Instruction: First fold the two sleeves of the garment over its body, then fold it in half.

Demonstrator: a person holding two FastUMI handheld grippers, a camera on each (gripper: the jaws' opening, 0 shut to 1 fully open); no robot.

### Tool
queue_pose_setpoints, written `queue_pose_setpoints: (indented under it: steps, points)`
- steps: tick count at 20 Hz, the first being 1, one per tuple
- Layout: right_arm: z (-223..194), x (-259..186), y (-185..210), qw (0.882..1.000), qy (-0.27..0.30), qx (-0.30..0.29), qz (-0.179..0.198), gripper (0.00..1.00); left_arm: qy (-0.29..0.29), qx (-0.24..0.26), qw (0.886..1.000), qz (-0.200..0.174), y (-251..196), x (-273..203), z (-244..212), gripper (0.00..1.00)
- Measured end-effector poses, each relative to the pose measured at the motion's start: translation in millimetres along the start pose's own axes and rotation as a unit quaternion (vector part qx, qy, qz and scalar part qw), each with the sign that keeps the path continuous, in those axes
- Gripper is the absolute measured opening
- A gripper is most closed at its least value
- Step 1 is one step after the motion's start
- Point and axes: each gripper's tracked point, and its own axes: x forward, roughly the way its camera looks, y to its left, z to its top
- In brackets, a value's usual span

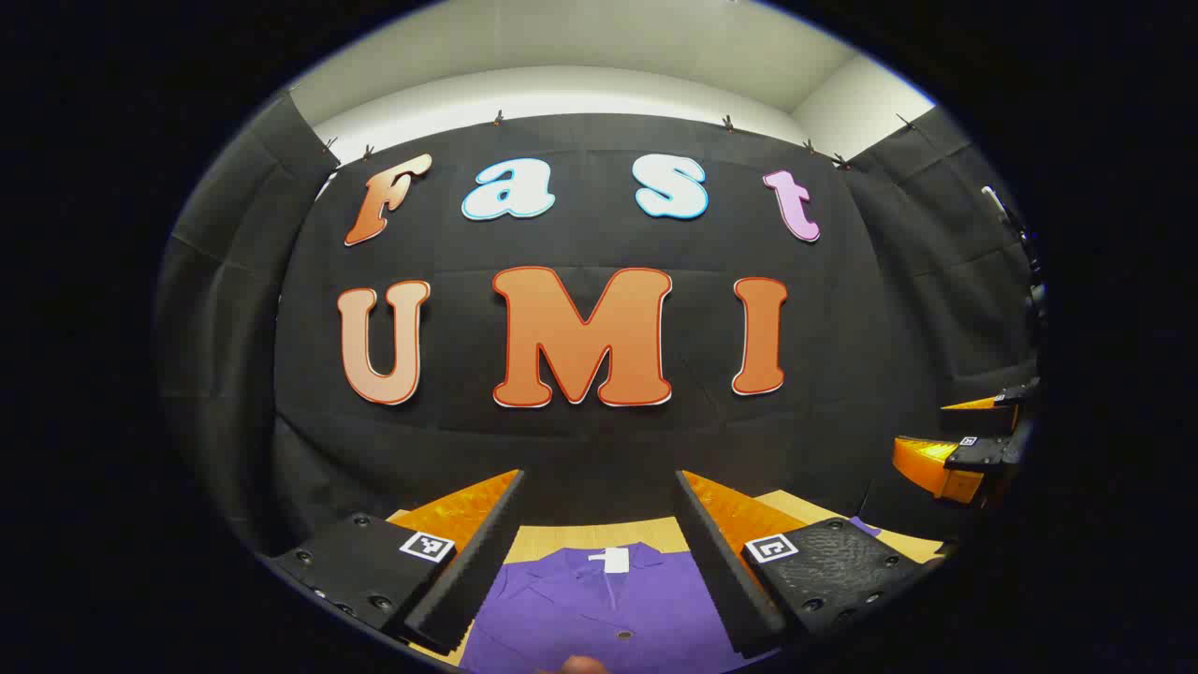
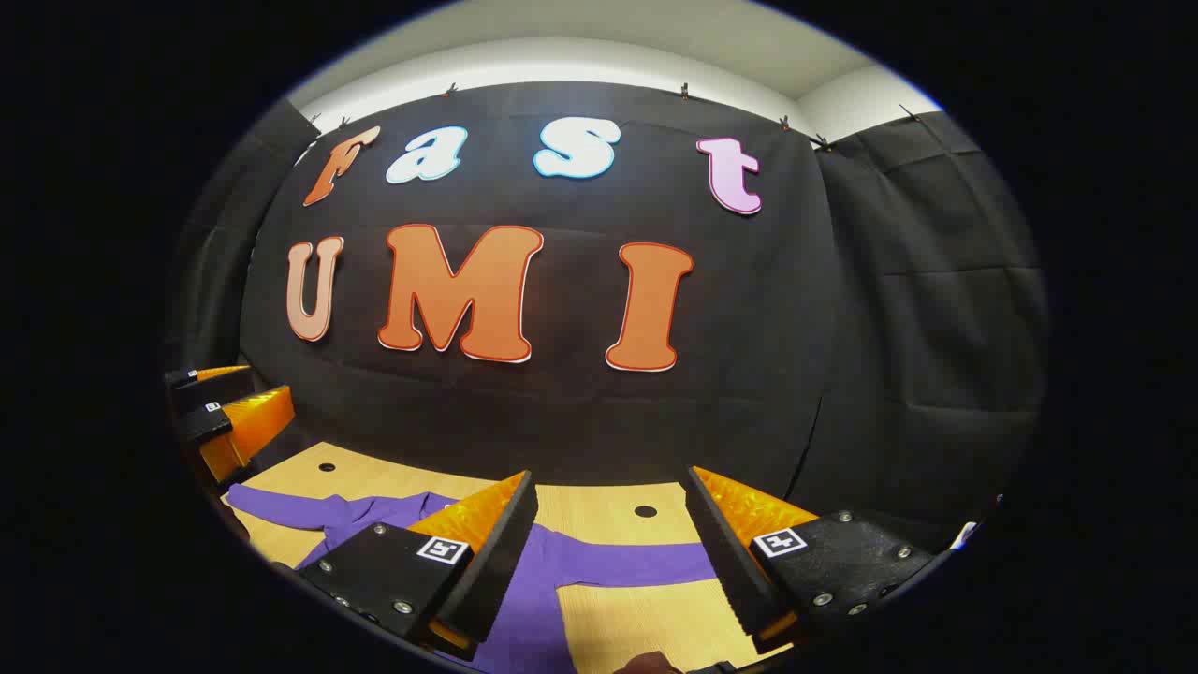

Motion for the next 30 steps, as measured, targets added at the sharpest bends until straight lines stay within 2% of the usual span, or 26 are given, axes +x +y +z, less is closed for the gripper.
queue_pose_setpoints:
  steps: [7, 15, 21, 26, 30]
  points:
    - [1, 8, 3, 1.0, 0.0, -0.005, 0.001, 0.94, -0.031, 0.01, 0.999, 0.006, 8, -10, 8, 0.96]
    - [-1, 2, 25, 1.0, 0.012, -0.008, -0.009, 0.94, -0.025, 0.007, 1.0, -0.001, 36, -17, -1, 0.95]
    - [1, -8, 42, 0.999, 0.014, -0.016, -0.032, 0.94, -0.021, 0.006, 1.0, -0.011, 71, -19, -9, 0.95]
    - [-11, -9, 35, 0.997, 0.037, -0.027, -0.059, 0.94, -0.006, -0.004, 1.0, -0.009, 94, -17, -25, 0.95]
    - [-34, 8, 16, 0.997, 0.051, -0.011, -0.059, 0.94, -0.008, -0.005, 1.0, 0.017, 104, -14, -23, 0.95]
